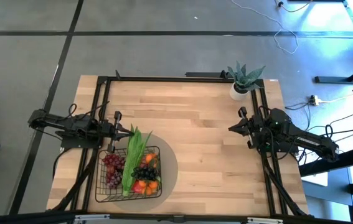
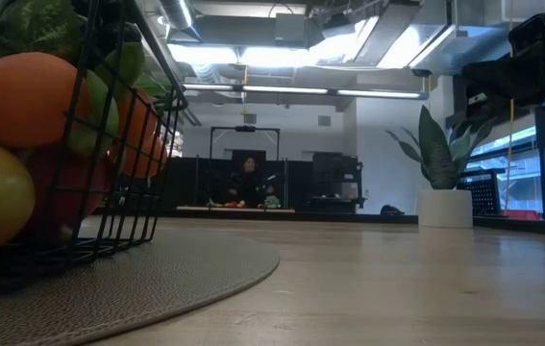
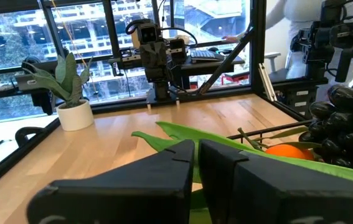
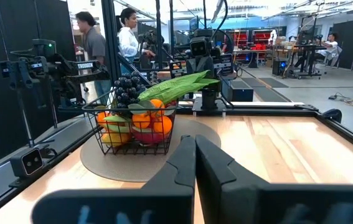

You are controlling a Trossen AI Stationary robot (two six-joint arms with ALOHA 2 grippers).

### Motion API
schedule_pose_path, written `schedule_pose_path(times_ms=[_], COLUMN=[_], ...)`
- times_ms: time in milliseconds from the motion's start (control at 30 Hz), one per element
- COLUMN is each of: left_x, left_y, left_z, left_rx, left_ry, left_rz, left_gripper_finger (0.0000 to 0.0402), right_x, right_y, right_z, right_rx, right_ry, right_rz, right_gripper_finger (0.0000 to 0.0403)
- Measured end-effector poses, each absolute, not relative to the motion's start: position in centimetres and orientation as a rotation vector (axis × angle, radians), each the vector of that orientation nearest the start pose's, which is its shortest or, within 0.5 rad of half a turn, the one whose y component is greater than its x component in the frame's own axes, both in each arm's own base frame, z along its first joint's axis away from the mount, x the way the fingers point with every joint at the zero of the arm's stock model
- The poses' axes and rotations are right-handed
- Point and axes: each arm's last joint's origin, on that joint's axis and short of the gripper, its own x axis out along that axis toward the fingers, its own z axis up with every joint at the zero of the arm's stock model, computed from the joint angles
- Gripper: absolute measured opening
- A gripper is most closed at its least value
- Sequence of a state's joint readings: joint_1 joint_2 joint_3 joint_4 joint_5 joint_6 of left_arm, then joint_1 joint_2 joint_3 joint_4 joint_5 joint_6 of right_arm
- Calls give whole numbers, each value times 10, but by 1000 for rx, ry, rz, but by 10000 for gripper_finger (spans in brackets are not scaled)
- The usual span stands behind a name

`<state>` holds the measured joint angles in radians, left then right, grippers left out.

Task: Build produce basket
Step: Return to Home Position

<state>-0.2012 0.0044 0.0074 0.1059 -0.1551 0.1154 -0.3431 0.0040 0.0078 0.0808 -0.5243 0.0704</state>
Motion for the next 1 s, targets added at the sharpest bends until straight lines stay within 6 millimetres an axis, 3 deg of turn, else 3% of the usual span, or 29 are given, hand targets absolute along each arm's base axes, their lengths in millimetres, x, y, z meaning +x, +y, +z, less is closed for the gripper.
schedule_pose_path(times_ms=[467, 1000], left_x=[96, 96], left_y=[-15, -15], left_z=[176, 176], left_rx=[96, 96], left_ry=[-110, -110], left_rz=[-40, -40], left_gripper_finger=[31, 8], right_x=[93, 93], right_y=[-18, -18], right_z=[173, 173], right_rx=[34, 34], right_ry=[-71, -71], right_rz=[184, 184], right_gripper_finger=[0, 0])
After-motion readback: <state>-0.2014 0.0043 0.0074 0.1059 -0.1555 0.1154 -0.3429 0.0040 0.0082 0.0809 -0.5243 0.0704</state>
